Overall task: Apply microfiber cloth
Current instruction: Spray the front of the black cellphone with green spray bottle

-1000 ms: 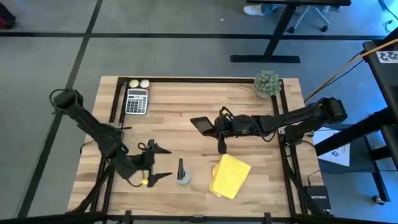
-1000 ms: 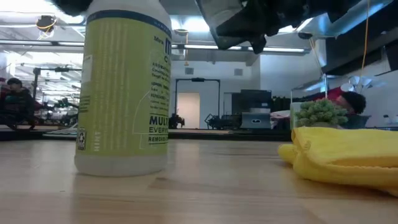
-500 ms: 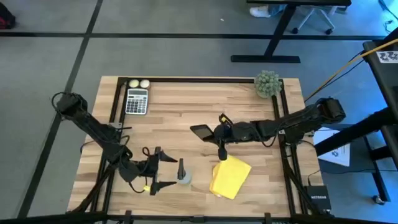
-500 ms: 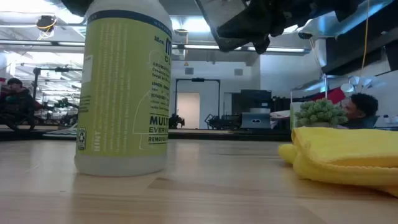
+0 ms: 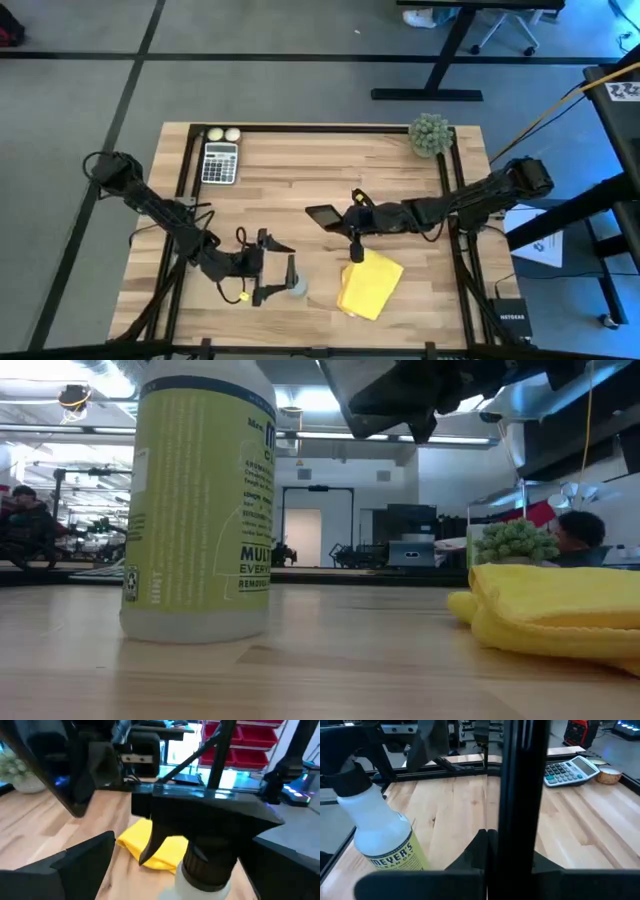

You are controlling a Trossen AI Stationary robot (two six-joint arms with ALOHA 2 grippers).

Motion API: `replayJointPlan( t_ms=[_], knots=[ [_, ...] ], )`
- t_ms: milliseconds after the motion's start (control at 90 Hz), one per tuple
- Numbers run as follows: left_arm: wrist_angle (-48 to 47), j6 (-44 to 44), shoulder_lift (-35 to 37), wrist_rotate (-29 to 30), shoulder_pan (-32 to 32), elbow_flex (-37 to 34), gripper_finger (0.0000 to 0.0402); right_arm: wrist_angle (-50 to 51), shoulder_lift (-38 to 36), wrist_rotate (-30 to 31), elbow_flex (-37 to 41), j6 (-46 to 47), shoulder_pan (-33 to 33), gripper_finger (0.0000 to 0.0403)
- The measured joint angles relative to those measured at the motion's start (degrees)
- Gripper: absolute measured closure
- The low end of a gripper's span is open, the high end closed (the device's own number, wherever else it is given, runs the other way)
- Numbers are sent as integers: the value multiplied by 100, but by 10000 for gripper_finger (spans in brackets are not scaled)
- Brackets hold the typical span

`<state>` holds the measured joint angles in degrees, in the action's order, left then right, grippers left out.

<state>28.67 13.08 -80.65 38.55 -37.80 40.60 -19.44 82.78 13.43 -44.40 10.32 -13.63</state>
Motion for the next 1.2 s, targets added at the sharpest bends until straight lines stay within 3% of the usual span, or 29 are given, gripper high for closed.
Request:
replayJointPlan(
  t_ms=[244,622,911,1200],
  knots=[
    [580,3,-423,-92,6,0,4,-78,28,116,0,62,2,398],
    [959,-179,-509,275,4,2,4,-1788,1098,-237,-219,21,15,395],
    [954,-207,-506,214,8,2,4,-1816,1800,-305,-1020,-475,58,398],
    [981,-199,-506,210,8,2,4,-1751,2243,-616,-1316,-213,226,398]
  ],
)
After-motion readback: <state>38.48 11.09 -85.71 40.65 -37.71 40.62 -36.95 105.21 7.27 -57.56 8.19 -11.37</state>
